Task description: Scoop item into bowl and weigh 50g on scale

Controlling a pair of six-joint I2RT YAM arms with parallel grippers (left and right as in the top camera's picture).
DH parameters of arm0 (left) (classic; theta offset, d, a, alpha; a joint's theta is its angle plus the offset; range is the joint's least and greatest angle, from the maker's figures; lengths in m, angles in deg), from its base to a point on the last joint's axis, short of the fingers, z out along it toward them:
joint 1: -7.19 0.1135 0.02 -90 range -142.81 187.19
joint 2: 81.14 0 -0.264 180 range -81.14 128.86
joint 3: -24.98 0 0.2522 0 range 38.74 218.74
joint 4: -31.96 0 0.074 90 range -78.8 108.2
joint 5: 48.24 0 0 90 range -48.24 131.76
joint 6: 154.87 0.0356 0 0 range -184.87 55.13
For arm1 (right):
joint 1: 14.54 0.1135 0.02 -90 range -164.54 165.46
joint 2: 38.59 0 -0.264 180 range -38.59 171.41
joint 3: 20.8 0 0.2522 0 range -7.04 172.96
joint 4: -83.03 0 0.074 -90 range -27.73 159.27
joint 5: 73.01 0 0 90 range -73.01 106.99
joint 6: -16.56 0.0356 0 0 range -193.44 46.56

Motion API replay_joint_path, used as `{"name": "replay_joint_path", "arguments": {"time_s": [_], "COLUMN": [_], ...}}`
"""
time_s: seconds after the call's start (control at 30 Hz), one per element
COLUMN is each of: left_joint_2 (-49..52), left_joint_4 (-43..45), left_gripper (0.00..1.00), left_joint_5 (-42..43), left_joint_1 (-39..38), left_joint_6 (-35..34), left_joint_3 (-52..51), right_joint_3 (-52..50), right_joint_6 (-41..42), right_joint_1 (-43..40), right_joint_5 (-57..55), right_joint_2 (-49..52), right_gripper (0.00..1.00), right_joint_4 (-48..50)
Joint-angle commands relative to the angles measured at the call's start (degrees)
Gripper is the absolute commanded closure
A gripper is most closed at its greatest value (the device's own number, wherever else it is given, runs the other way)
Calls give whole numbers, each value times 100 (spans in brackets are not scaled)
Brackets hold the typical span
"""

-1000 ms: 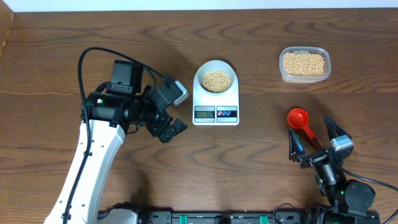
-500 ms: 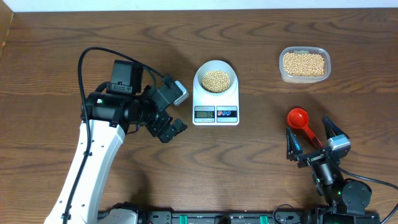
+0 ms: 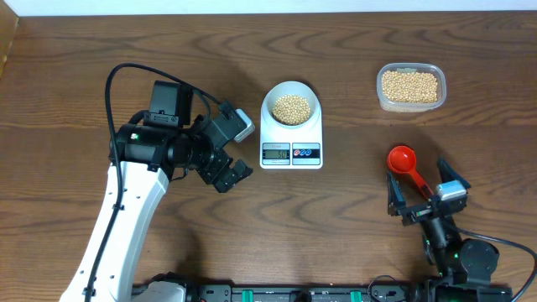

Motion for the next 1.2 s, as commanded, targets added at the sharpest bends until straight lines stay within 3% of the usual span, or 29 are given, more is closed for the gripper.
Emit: {"name": "replay_joint_path", "arguments": {"time_s": [0.0, 0.2, 1.17], "left_joint_2": [-83, -83, -83], "left_joint_4": [-31, -31, -31], "left_gripper": [2, 2, 2], "left_joint_5": [-11, -11, -11], "left_joint_1": [26, 26, 26], "left_joint_6": [74, 74, 74], "left_joint_3": [76, 76, 76], "right_joint_3": [-11, -11, -11], "right_joint_6": [-297, -625, -592], "right_joint_1": [28, 28, 31], "right_joint_5": [-190, -197, -579], "right_joint_2": [-37, -37, -37], "right_gripper": [1, 1, 1], "right_joint_4": [-227, -424, -483]}}
